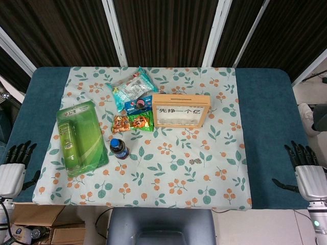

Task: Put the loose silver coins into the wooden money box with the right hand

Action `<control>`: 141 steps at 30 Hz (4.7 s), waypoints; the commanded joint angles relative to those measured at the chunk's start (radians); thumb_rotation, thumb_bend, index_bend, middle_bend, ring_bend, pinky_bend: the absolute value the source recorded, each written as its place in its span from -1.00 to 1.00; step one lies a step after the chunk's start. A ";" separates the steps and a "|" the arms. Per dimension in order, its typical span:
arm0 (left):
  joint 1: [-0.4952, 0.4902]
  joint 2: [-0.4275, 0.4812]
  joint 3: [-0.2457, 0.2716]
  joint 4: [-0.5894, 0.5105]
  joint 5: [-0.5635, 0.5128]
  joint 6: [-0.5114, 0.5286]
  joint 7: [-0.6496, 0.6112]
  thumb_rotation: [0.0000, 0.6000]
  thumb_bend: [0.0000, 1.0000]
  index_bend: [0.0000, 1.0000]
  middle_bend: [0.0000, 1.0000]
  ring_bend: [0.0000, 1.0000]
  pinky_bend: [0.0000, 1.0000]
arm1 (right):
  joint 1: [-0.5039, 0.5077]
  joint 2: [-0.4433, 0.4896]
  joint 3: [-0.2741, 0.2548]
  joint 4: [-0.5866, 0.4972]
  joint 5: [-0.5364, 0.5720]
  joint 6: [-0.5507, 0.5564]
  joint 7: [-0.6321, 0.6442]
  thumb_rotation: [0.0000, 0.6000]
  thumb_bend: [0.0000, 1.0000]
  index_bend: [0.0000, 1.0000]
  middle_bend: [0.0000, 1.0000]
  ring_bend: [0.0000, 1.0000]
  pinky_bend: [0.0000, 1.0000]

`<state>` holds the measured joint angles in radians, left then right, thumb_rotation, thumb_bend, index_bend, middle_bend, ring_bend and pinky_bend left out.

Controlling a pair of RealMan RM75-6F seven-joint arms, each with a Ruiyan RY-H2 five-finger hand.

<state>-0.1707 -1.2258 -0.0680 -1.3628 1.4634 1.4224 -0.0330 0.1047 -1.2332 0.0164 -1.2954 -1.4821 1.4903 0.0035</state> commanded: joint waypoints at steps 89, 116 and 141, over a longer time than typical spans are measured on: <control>-0.014 -0.039 0.009 0.049 -0.011 -0.039 -0.036 1.00 -0.24 -1.00 -1.00 -1.00 -1.00 | 0.360 -0.558 0.030 0.235 0.008 -0.339 -0.340 1.00 0.08 -0.18 -1.00 -1.00 -1.00; -0.016 -0.035 0.005 0.046 -0.016 -0.043 -0.036 1.00 -0.24 -1.00 -1.00 -1.00 -1.00 | 0.362 -0.570 0.030 0.248 0.007 -0.344 -0.335 1.00 0.08 0.01 -1.00 -1.00 -1.00; -0.016 -0.042 0.006 0.068 -0.016 -0.048 -0.058 1.00 -0.24 -1.00 -1.00 -1.00 -1.00 | 0.371 -0.598 0.043 0.280 0.014 -0.344 -0.355 1.00 0.08 0.27 -1.00 -1.00 -1.00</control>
<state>-0.1864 -1.2673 -0.0615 -1.2950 1.4473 1.3744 -0.0907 0.4754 -1.8310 0.0591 -1.0152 -1.4676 1.1464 -0.3512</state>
